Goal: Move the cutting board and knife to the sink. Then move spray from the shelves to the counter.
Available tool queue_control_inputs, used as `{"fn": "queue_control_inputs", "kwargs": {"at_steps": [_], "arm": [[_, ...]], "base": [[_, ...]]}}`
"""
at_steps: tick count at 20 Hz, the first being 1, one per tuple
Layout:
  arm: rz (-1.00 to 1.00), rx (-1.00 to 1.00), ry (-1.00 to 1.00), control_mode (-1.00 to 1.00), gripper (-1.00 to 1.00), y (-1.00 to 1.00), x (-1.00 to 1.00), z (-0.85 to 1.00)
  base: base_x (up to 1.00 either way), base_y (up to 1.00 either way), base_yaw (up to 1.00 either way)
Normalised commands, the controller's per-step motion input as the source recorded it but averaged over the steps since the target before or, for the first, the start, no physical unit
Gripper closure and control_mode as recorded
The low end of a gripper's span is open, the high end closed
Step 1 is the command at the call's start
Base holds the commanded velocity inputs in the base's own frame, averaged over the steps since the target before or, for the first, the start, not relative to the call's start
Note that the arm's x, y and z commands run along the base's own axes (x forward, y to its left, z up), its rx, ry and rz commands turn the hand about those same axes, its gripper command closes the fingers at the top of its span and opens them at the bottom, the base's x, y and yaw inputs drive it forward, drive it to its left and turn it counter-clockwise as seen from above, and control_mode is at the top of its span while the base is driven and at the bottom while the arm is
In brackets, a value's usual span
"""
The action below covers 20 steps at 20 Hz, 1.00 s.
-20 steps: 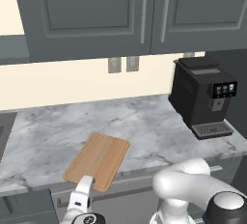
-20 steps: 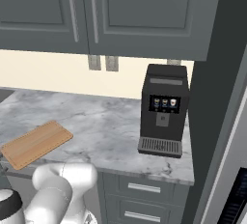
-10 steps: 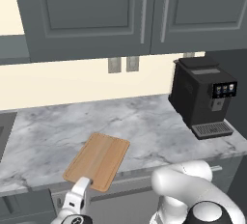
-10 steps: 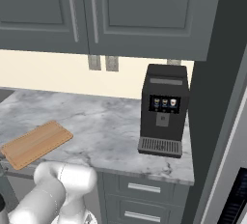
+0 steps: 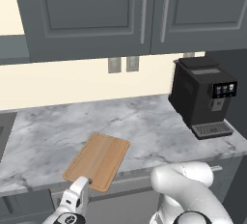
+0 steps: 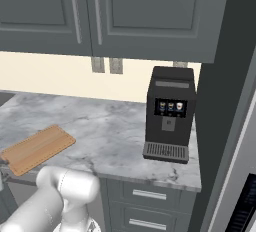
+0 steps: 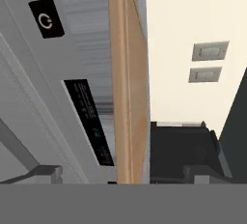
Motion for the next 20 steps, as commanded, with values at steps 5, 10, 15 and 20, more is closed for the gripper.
{"fn": "queue_control_inputs", "kwargs": {"at_steps": [5,10,15,20], "arm": [[-0.05,0.0,-0.01,-1.0,-1.0,0.0,0.2,-0.16],[-0.03,0.0,-0.04,-1.0,-1.0,0.0,0.15,-0.1],[-0.03,0.0,-0.04,-1.0,-1.0,0.0,0.06,-0.08],[-0.02,0.0,-0.06,-1.0,-1.0,0.0,0.0,-0.07]], "base": [[0.0,0.0,0.0],[0.0,0.0,0.0],[0.0,0.0,0.0],[0.0,0.0,0.0]]}}
